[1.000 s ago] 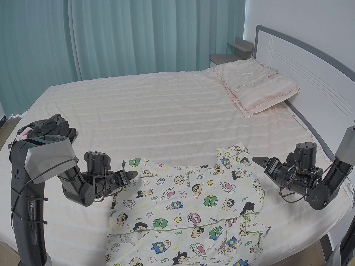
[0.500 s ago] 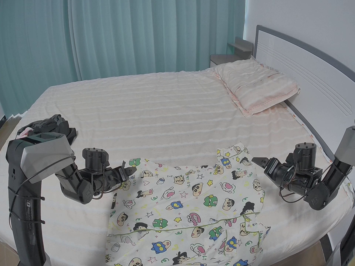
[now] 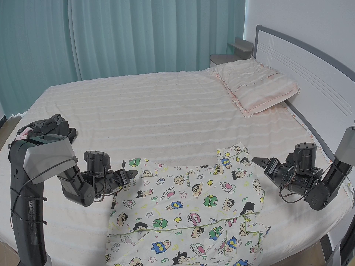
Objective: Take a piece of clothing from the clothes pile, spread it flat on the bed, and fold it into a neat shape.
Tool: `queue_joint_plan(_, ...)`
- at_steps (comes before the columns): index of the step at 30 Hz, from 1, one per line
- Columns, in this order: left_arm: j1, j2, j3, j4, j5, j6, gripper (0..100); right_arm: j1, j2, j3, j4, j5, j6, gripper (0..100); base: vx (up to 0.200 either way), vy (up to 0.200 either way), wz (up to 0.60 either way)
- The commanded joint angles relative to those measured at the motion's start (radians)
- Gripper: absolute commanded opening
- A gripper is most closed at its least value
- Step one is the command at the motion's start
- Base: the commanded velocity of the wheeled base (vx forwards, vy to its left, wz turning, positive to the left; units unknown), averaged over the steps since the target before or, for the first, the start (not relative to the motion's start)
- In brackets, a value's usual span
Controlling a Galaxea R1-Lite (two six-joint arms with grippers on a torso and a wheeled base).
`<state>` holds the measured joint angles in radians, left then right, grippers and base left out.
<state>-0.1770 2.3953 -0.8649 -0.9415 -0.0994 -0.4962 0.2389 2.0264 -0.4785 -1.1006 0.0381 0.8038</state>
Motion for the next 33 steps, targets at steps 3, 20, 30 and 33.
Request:
queue_joint_plan(3, -0.001, 0.047, 0.001, -0.02, -0.022, -0.005, 100, 0.0, 0.003, 0.0, -0.001, 0.0, 0.0, 100, 0.0, 0.0, 0.0)
queue_joint_plan(20, -0.001, 0.073, -0.065, -0.022, -0.023, -0.024, 0, 0.01, 0.008, 0.0, -0.001, 0.0, 0.002, 100, 0.0, 0.0, 0.0)
queue_joint_plan(30, 0.011, 0.074, -0.077, -0.022, -0.01, -0.022, 0, 0.008, 0.011, 0.0, -0.001, 0.0, 0.002, 100, 0.0, 0.0, 0.0)
queue_joint_plan(33, 0.017, 0.071, -0.098, -0.023, 0.013, -0.022, 0, 0.01, 0.009, 0.0, -0.001, 0.0, 0.002, 100, 0.0, 0.0, 0.0)
